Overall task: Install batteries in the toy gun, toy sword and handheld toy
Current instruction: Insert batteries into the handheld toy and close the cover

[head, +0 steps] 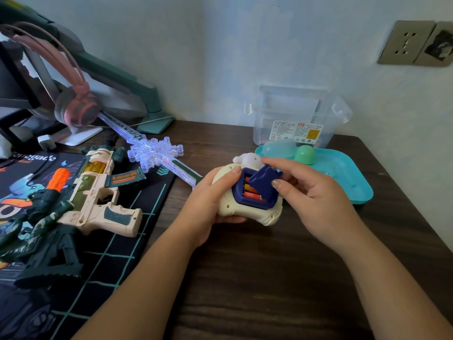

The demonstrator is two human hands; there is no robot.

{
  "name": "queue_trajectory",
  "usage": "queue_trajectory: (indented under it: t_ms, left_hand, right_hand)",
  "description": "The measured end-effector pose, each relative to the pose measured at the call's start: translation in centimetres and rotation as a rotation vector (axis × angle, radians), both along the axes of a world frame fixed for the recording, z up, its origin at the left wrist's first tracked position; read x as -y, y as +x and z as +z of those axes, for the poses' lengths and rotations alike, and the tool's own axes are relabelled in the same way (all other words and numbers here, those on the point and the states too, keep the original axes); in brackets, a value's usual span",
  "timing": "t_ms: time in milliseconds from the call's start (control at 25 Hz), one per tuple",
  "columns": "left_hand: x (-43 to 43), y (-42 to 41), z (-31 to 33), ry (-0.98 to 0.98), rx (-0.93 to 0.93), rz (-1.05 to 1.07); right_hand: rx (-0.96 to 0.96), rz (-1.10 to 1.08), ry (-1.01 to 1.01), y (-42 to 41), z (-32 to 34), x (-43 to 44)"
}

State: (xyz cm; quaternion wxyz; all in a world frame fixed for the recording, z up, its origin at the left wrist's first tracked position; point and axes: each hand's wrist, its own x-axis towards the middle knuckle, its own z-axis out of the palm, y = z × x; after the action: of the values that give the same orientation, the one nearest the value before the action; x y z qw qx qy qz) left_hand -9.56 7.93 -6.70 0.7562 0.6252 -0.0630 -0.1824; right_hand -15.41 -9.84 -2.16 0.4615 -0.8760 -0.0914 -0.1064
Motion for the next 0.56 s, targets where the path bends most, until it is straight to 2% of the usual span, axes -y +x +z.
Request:
queue_trajectory:
  t_ms: [320, 560]
  left_hand:
    - [0.01, 0.1, -0.09, 0.037, -0.029, -0.027]
    - [-0.01, 0.09, -0.08, 0.029, -0.048, -0.019]
  right_hand:
    - [0.038, -0.012, -0.136, 0.21, -0.56, -0.08]
    - [0.052, -0.004, -0.081, 0.09, -0.86, -0.49]
